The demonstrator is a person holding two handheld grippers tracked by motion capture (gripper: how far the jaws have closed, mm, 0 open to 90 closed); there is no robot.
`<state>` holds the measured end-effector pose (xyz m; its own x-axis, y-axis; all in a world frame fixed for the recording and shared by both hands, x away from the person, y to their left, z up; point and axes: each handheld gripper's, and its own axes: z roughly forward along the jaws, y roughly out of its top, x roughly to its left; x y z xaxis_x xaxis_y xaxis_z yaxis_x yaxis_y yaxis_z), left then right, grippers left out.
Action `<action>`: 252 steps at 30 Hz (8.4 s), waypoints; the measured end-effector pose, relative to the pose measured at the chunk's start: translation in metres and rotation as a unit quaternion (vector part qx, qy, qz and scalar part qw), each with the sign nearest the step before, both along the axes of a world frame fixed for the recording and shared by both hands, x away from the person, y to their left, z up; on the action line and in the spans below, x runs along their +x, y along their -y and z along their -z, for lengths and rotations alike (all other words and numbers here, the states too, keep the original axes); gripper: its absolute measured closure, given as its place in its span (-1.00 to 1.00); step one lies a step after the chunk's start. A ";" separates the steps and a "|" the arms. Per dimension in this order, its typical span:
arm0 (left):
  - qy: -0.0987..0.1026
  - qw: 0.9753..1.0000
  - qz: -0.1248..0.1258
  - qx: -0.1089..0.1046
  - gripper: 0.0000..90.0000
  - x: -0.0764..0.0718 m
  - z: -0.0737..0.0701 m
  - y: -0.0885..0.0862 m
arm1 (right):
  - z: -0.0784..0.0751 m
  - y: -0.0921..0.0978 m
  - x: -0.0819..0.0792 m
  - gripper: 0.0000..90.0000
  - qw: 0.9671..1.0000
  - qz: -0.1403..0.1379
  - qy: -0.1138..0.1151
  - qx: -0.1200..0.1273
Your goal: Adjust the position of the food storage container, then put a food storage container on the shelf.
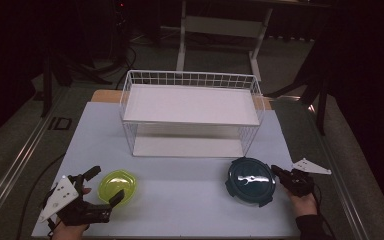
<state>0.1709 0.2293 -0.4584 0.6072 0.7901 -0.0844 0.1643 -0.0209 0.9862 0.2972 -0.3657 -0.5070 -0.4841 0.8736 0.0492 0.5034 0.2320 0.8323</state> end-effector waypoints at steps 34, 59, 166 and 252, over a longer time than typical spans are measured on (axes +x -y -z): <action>-0.001 1.000 0.009 0.008 -1.00 0.001 0.001 0.004 | 0.001 -0.035 -0.035 1.00 0.998 -0.054 -0.019 0.016; -0.003 1.000 0.017 0.007 -1.00 0.001 0.001 0.008 | 0.000 -0.040 -0.037 1.00 0.998 -0.059 -0.032 0.021; -0.061 0.982 0.179 0.027 -1.00 0.035 -0.051 0.105 | -0.071 -0.116 -0.056 -0.46 0.980 -0.176 0.076 0.049; -0.533 0.829 0.116 -0.124 0.09 0.112 0.059 0.126 | 0.002 -0.110 0.000 0.10 0.884 -0.068 -0.389 0.251</action>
